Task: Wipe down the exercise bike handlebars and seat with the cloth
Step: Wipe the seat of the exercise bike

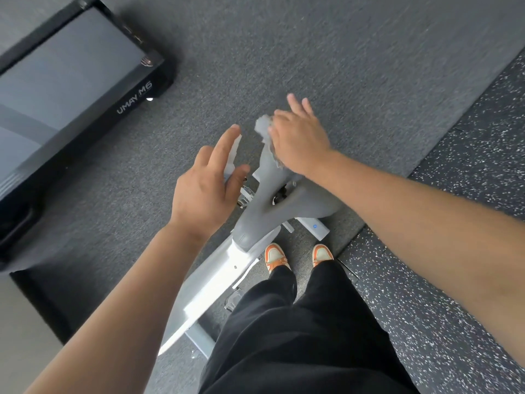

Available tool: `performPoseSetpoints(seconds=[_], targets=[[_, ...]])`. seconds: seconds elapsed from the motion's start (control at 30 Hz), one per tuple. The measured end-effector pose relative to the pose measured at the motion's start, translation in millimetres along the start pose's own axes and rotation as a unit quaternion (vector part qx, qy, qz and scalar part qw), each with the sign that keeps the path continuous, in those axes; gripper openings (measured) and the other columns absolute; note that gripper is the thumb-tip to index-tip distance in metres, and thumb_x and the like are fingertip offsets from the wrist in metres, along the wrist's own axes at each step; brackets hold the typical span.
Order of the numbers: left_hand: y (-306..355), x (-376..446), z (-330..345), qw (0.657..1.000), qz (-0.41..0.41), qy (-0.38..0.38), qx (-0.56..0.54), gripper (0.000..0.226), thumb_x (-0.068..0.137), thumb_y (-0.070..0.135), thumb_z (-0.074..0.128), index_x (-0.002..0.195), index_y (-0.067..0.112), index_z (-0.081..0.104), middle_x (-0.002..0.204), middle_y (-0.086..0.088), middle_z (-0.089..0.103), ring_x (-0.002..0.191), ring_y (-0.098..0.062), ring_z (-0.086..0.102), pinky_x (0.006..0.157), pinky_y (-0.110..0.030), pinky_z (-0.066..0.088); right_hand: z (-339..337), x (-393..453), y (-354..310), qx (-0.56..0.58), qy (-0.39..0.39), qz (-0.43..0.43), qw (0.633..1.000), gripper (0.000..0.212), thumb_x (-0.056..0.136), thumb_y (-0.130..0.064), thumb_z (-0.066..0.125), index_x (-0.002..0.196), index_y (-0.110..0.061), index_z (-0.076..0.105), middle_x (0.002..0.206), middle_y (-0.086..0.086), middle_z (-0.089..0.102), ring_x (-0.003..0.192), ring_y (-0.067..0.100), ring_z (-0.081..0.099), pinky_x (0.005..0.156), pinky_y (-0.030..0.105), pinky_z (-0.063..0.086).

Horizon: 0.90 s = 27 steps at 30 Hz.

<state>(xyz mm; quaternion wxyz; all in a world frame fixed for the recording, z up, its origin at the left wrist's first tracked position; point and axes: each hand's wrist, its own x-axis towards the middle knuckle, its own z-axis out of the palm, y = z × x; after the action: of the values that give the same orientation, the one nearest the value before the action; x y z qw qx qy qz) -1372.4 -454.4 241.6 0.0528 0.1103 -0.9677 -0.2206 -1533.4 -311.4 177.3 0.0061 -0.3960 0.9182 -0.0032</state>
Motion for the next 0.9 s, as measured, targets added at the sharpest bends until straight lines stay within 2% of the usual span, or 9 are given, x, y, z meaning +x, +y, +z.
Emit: performPoseSetpoints(seconds=[0.1,0.17,0.23,0.37,0.43,0.57,0.63,0.7,0.9], targets=[[-2,-1,-2,1.0,-0.006,-0.004,0.006,0.057,0.098,0.046,0.047,0.149,0.033,0.025,0.106,0.0,0.054,0.072,-0.024,0.055,0.061,-0.035,0.048,-5,-10,-27,0.072,0.003,-0.008,0.997,0.024,0.09,-0.022,0.052,0.098,-0.006,0.069,0.106,0.015,0.07,0.118,0.034,0.057,0.107,0.047,0.036],[-3,-1,-5,1.0,-0.009,-0.001,0.008,0.057,0.098,0.046,0.047,0.148,0.034,0.025,0.105,-0.001,0.054,0.072,-0.026,0.055,0.06,-0.038,0.05,-7,-32,-62,0.08,-0.004,-0.112,0.99,0.01,0.075,-0.02,0.063,0.074,-0.013,0.071,0.073,0.01,0.07,0.079,0.031,0.067,0.08,0.041,0.05],[-4,-1,-8,1.0,-0.013,0.003,0.006,0.057,0.097,0.046,0.047,0.148,0.034,0.024,0.105,-0.001,0.053,0.071,-0.027,0.055,0.06,-0.039,0.05,-12,-54,-95,0.113,-0.049,-0.156,0.98,0.017,0.074,-0.022,0.06,0.061,-0.014,0.067,0.058,0.005,0.064,0.058,0.027,0.061,0.062,0.035,0.041],[-5,-3,-11,1.0,-0.007,0.013,0.002,0.057,0.098,0.044,0.049,0.148,0.03,0.027,0.106,-0.001,0.054,0.067,-0.022,0.051,0.058,-0.038,0.05,-8,-82,-128,0.13,-0.082,-0.205,0.967,0.016,0.069,-0.015,0.059,0.053,-0.014,0.057,0.052,0.005,0.051,0.053,0.02,0.043,0.055,0.034,0.026],[-5,-4,-11,1.0,-0.004,0.015,0.003,0.057,0.098,0.044,0.049,0.148,0.031,0.027,0.107,-0.001,0.054,0.068,-0.021,0.05,0.058,-0.038,0.051,-6,-89,-134,0.122,-0.079,-0.263,0.954,0.011,0.063,-0.011,0.062,0.053,-0.014,0.057,0.053,0.004,0.048,0.056,0.019,0.034,0.056,0.034,0.024],[-5,-5,-12,1.0,0.004,0.009,0.01,0.057,0.098,0.042,0.05,0.148,0.031,0.025,0.108,-0.005,0.055,0.071,-0.028,0.056,0.059,-0.04,0.051,-9,-57,-106,0.108,-0.079,-0.267,0.954,0.021,0.067,-0.018,0.05,0.057,-0.01,0.067,0.053,0.011,0.059,0.057,0.029,0.058,0.061,0.039,0.04],[-4,-6,-13,1.0,0.011,0.007,0.017,0.057,0.098,0.041,0.05,0.147,0.031,0.024,0.106,-0.006,0.055,0.07,-0.029,0.056,0.057,-0.039,0.05,-13,-27,-75,0.017,-0.113,-0.221,0.969,0.036,0.076,-0.027,0.04,0.076,-0.01,0.072,0.074,0.011,0.069,0.084,0.033,0.063,0.091,0.049,0.04],[-4,-7,-13,1.0,0.011,0.005,0.022,0.057,0.097,0.042,0.049,0.147,0.032,0.023,0.105,-0.005,0.054,0.07,-0.03,0.055,0.056,-0.041,0.051,-16,-10,-56,-0.062,-0.15,-0.22,0.962,0.027,0.083,-0.029,0.046,0.087,-0.016,0.07,0.088,0.005,0.07,0.102,0.031,0.057,0.112,0.054,0.021],[-5,-9,-15,1.0,0.005,0.015,0.022,0.056,0.097,0.043,0.049,0.147,0.033,0.023,0.105,-0.004,0.054,0.069,-0.029,0.055,0.057,-0.04,0.051,-14,17,-33,-0.033,-0.113,-0.128,0.985,0.033,0.094,-0.031,0.041,0.106,-0.012,0.065,0.107,0.009,0.067,0.11,0.032,0.056,0.111,0.054,0.023]])
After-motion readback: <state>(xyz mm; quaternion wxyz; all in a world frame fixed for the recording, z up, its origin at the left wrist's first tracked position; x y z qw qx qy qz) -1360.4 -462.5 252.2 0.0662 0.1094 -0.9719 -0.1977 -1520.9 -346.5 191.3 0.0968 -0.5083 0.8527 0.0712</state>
